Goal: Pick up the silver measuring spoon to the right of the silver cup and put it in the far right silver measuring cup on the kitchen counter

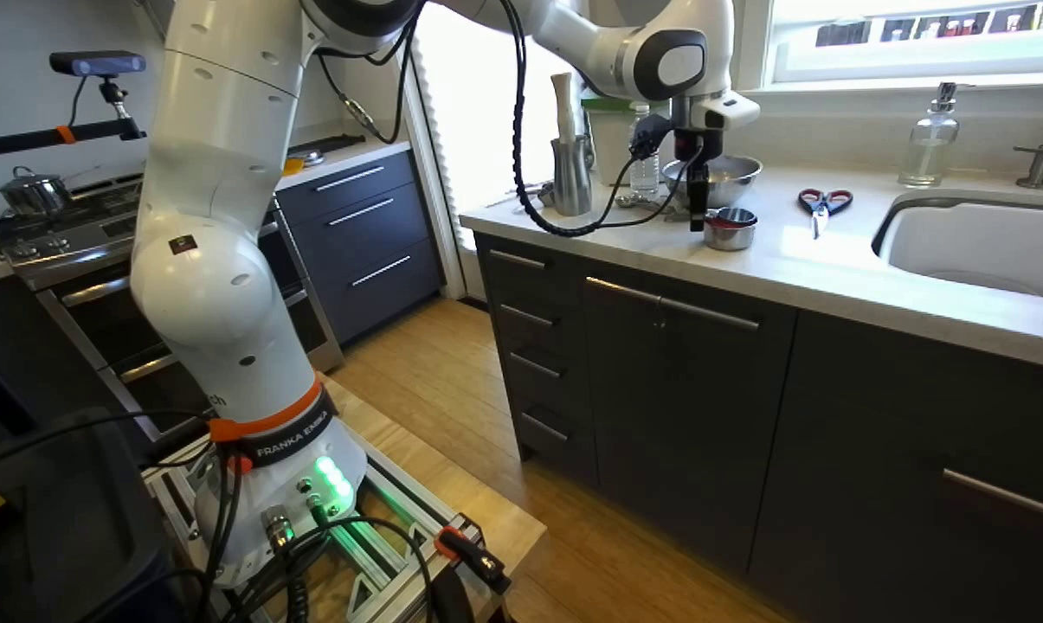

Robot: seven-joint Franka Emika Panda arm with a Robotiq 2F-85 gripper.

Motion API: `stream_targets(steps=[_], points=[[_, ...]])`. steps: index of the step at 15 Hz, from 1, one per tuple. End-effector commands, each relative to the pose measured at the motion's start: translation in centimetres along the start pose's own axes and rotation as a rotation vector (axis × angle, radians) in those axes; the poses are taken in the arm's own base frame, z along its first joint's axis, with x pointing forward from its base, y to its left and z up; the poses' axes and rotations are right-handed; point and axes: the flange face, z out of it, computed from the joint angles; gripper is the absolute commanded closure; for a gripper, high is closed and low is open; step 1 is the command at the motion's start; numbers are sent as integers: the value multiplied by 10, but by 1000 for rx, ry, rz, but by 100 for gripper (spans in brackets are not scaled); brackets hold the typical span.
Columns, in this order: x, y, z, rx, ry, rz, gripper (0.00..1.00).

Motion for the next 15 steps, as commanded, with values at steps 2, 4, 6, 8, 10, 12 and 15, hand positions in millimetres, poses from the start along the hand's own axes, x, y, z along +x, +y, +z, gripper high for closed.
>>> stream_targets(steps=[2,4,6,8,10,12,15], points=[[-18,10,-37,6,-9,-77,0],[-30,15,-60,-5,11,-125,0],[-50,23,-85,-21,48,-222,0],[-76,32,-110,-28,113,-340,0],[-99,43,-134,-46,174,-432,0],[-120,61,-152,-60,214,-512,0],[-149,93,-165,-67,251,-668,0]])
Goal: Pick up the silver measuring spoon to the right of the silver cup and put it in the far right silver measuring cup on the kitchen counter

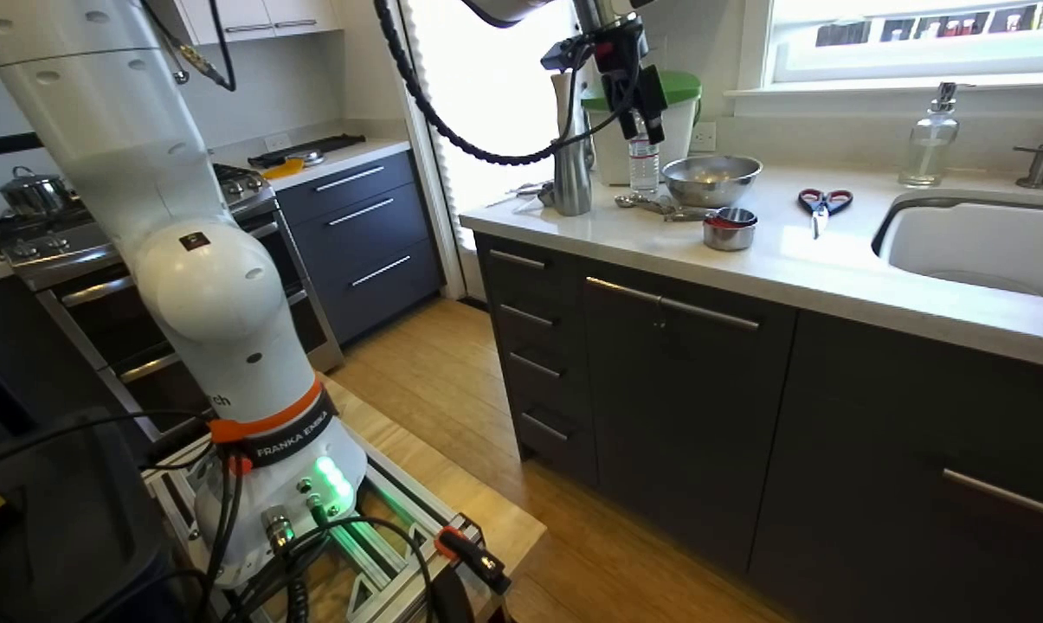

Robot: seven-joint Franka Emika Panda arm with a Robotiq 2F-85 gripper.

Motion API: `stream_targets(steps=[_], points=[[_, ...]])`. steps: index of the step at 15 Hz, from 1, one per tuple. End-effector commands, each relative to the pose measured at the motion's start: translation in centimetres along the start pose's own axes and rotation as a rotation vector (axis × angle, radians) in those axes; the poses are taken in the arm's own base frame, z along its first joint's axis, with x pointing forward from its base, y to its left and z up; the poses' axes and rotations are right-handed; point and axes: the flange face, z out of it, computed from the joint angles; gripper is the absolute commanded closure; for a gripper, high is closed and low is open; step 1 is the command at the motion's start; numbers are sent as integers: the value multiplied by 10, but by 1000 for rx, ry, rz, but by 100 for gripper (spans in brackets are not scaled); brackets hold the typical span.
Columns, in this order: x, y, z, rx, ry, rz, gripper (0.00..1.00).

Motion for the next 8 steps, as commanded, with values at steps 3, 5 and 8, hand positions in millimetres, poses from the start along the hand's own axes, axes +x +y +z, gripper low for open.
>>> stream_targets(steps=[3,5,8], points=[[-76,35,-14,37,49,-301,0],[-58,27,-17,26,34,-251,0],[-70,33,-17,32,35,-284,0]])
